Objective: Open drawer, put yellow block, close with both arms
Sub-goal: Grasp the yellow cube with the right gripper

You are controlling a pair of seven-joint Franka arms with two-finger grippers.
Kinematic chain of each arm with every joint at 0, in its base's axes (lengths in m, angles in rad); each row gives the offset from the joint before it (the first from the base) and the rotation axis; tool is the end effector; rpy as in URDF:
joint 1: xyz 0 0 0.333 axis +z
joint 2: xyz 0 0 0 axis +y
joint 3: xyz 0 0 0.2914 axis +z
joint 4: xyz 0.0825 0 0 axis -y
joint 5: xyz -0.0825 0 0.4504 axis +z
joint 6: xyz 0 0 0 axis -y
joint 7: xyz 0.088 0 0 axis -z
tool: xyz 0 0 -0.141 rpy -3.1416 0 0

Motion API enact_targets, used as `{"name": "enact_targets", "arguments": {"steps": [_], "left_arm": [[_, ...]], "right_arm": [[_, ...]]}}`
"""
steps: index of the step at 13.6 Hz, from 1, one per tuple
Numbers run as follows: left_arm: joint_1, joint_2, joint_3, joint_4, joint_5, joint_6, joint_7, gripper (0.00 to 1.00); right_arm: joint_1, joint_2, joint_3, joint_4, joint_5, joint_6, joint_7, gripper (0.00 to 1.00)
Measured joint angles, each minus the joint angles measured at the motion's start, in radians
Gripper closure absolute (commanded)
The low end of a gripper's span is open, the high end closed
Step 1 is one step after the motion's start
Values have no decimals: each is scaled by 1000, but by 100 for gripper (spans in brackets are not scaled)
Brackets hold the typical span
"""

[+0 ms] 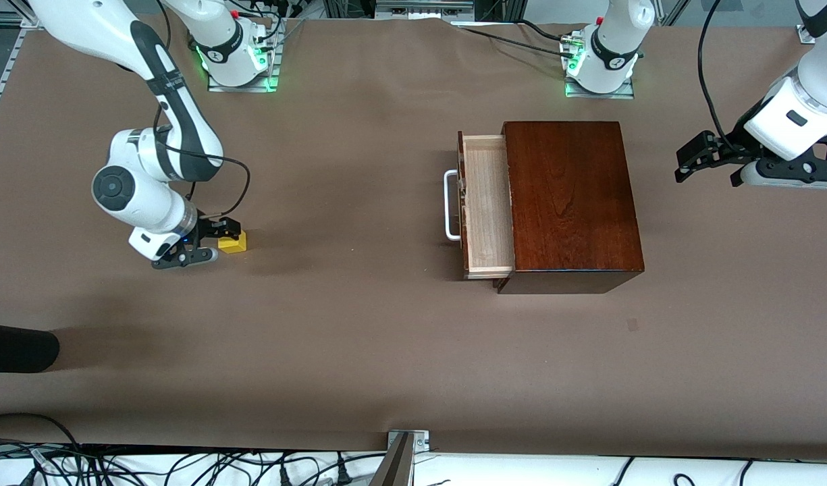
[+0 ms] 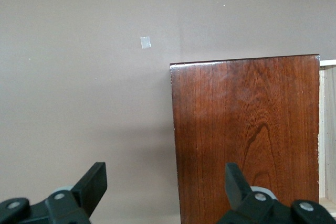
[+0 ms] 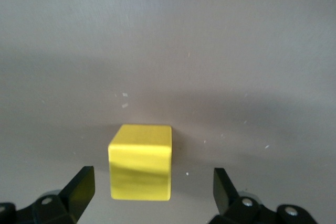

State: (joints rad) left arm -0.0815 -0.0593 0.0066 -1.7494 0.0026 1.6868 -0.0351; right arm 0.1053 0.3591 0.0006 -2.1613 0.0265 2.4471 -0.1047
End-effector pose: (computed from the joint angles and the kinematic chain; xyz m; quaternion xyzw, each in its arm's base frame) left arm 0.6080 -0.0452 0.5158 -0.9998 0.0201 0.0016 0.0012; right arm 0.5830 0.0626 0.1115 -0.9948 -0.0946 0.0366 0.0082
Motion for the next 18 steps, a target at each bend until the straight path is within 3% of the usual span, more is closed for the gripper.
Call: {"name": "enact_targets", "arguments": {"steps": [4,6,7,10,11,15,18], "left_arm": [[-2,0,-8,12,22,-33,0,0],[-1,0,-8,13,22,-36,0,0],[-1,0,-7,13,23,-37,0,0],[-1,0,-7,13,23,-37,0,0],[-1,0,-7,13,23,-37,0,0],[-1,0,-7,13,23,-37,0,0],[-1,0,-7,13,23,-37,0,0]], "right_arm": [[1,15,11,-30,0,51,17,0],[2,29,17,-30,0,65,27,6],[2,35,17,-30,0,73,28,17],[2,47,17,-30,0,83,28,84],[2,47,17,-30,0,85,28,100],[2,47,17,5,0,77,23,100],[1,38,49,88,0,-15,-5,100]]}}
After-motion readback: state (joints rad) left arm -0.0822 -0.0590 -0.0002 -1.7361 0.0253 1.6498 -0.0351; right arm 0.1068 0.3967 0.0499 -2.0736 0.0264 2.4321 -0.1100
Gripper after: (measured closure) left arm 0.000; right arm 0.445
